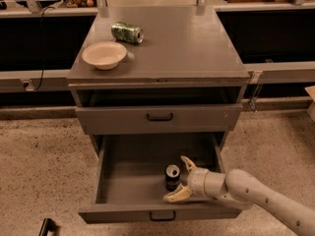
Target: Pick pepsi can from middle drawer and place on counter
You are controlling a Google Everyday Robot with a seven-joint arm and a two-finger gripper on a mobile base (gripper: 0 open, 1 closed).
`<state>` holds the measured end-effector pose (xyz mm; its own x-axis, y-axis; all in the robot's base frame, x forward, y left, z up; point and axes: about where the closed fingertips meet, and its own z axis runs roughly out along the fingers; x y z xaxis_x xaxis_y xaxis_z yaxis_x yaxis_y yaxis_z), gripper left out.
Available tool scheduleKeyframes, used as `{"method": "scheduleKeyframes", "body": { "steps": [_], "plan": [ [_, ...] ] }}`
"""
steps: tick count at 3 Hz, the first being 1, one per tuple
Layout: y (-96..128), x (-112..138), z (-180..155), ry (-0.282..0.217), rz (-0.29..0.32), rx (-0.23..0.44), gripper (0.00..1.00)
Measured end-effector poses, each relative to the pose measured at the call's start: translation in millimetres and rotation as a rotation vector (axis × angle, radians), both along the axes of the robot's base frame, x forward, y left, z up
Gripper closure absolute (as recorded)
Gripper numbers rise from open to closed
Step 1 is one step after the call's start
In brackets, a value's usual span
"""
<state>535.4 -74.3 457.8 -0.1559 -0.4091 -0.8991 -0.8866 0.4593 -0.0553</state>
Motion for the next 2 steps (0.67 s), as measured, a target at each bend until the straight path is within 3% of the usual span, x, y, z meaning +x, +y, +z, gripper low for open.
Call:
{"method": "scheduleKeyframes", "body": {
  "steps": [2],
  "plan": [
    [5.2,7.0,3.0,0.003,-0.019,0.027,0.0]
  ]
}}
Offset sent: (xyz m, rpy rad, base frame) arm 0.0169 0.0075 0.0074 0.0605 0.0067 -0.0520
